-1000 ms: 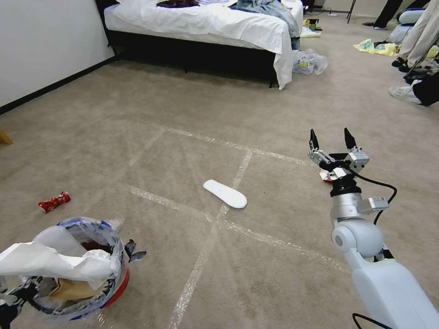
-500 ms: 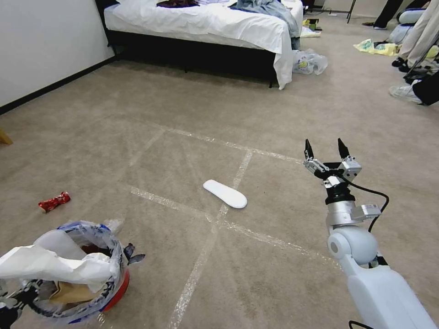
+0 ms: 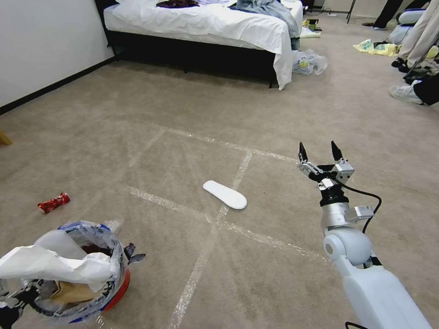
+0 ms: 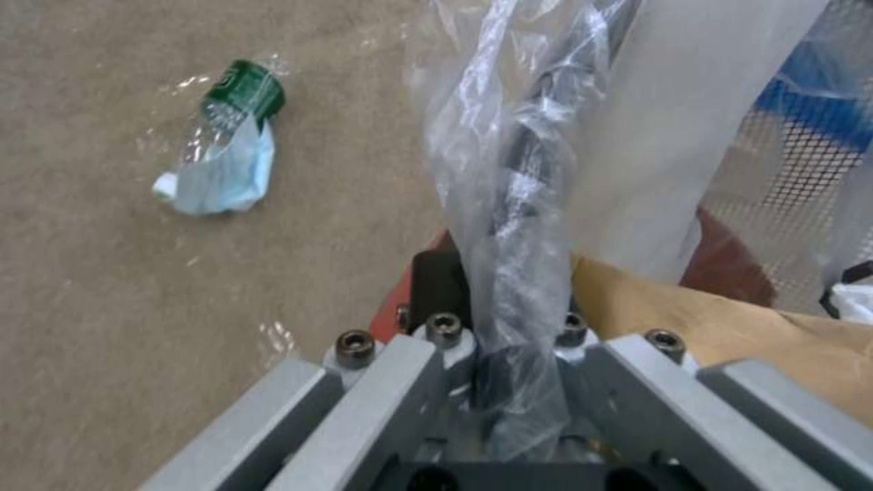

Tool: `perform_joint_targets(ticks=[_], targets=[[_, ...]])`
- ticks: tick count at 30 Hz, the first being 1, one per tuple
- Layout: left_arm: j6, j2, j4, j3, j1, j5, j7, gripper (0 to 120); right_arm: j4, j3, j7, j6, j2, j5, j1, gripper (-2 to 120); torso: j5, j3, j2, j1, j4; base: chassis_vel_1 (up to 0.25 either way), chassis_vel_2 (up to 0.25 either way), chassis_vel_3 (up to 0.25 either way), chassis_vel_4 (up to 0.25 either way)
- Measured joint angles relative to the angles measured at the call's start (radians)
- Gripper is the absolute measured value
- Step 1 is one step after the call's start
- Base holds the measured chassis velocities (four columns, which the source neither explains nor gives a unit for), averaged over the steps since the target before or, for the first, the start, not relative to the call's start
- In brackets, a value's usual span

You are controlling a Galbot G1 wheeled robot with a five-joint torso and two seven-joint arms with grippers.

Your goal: Pick up the trash bin and place the garbage on the floor into it.

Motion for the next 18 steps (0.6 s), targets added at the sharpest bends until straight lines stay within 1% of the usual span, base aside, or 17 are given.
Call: perform_joint_targets(ticks=[8, 13, 15, 18], targets=[[-0.004, -0.008, 0.004, 0.004, -0.005, 0.007, 0.0, 1, -0.011, -0.012, 0.0, 0.005, 0.001, -0.001, 0.009, 100, 0.0, 0.0, 0.0, 0.0, -0.0001, -0.142, 0.152, 0.136, -0.141], [-0.004, -0.012, 0.004, 0.006, -0.007, 0.01, 0.0, 1, -0.014, -0.015, -0.001, 0.007, -0.001, -0.001, 0.012, 100, -0.0001, 0.0, 0.0, 0.0, 0.0001, -0.1, 0.1, 0.119, -0.103], [-0.004, -0.013, 0.003, 0.007, -0.009, 0.011, 0.0, 1, -0.019, -0.016, -0.001, 0.009, -0.003, -0.001, 0.016, 100, -0.0001, 0.0, 0.0, 0.0, -0.0003, -0.113, 0.113, 0.111, -0.092], [-0.005, -0.014, -0.001, 0.007, -0.01, 0.012, -0.001, 1, -0.024, -0.022, -0.002, 0.015, -0.004, 0.0, 0.021, 100, 0.0, 0.0, 0.0, 0.0, -0.0002, -0.091, 0.115, 0.091, -0.098]])
